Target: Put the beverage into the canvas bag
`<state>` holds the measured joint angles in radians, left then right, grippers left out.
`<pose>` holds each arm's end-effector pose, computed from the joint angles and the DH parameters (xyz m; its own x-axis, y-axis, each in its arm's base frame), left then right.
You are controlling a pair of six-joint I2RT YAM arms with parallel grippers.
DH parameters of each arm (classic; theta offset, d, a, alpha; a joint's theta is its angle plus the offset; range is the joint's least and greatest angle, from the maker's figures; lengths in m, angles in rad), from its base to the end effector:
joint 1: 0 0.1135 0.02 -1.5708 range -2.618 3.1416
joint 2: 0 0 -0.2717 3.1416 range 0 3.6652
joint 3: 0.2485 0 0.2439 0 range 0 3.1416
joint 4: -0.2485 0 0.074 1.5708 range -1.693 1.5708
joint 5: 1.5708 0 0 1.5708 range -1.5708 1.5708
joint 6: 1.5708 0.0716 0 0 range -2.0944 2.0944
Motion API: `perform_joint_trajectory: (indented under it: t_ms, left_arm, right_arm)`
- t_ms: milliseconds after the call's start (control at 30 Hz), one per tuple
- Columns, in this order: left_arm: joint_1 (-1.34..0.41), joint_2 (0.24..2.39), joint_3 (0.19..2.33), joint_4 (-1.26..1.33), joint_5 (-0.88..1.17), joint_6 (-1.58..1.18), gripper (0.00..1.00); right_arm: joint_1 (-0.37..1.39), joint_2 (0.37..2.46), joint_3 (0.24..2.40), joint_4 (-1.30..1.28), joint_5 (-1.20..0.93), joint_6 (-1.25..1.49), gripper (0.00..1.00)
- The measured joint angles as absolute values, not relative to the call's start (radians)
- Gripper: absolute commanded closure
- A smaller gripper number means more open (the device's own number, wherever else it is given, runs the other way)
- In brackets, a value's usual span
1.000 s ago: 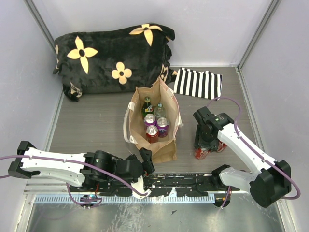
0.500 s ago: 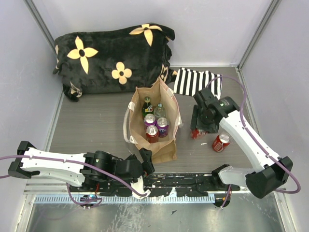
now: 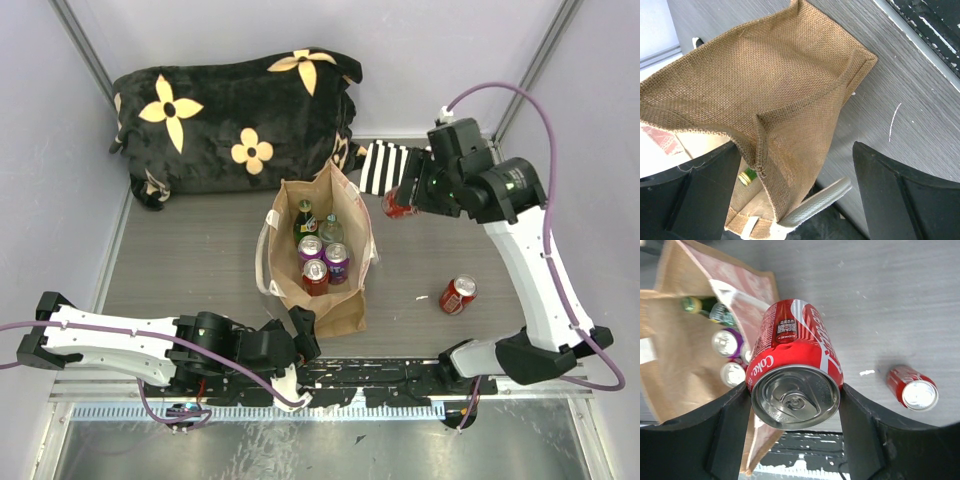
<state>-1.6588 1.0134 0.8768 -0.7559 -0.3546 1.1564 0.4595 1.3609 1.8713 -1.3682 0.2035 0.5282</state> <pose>0.0066 -0.2086 0.2614 0.9002 0.4355 -0.0052 0.3212 -0.6558 0.6832 0.2167 0.0911 0.4381 -0.7447 0.1822 -0.6420 0.0689 0.9779 0.1976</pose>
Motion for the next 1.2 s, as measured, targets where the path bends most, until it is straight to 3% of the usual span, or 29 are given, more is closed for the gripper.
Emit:
perform_joint_trajectory:
  t_ms: [200,533,833,1200]
  left_arm:
    - [-1.659,1.021,0.877,-0.75,-0.355,1.161,0.02]
    - [-1.658,1.039,0.877,-0.739,-0.355,1.172,0.02]
    - [-1.659,1.04,0.877,-0.739,-0.365,1.178,0.02]
    - [-1.605,1.04,0.932,-0.739,-0.369,1.209,0.02]
  right_arm:
    - [0.458,1.364,2.012,-1.34,0.113,0.513,0.99]
    - [0.558,1.414,2.025,-1.3,0.03,0.503,0.99]
    - [0.736,1.504,1.96,-1.29,0.039,0.502,0.99]
    - [0.801,1.539,1.822,-1.299,0.076,0.495,0.99]
